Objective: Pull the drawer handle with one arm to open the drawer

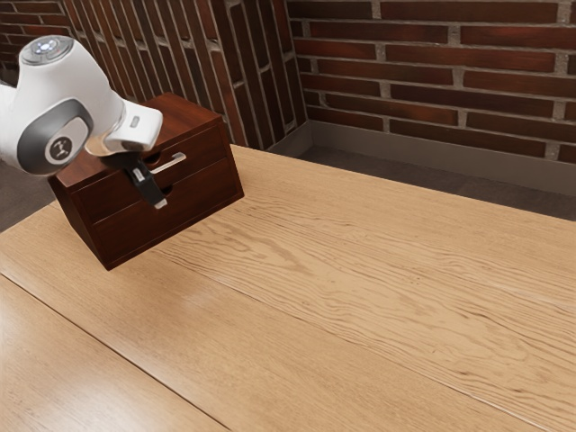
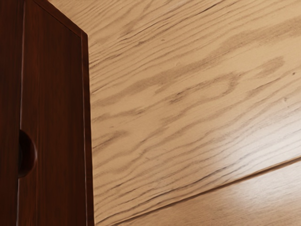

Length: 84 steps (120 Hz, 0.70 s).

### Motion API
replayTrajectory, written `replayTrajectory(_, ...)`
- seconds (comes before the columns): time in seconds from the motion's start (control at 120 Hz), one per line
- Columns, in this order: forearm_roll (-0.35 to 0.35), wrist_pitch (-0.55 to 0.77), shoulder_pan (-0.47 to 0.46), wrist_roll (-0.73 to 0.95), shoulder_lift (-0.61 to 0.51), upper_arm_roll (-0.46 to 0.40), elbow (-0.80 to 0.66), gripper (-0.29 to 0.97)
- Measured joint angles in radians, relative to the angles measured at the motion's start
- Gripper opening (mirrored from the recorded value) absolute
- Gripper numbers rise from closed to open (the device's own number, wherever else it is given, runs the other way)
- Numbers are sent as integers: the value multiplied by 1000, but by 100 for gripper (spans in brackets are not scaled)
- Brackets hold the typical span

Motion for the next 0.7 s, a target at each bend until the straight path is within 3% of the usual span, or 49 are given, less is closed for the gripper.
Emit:
replayTrajectory(0.2, 43, -27, -220, 26, -58, 226, 119, 68)
replayTrajectory(0.442, 73, -50, -257, 53, -78, 254, 179, 68)
replayTrajectory(0.583, 103, -61, -369, 67, -126, 352, 252, 68)
replayTrajectory(0.7, 111, -64, -405, 78, -136, 373, 268, 68)
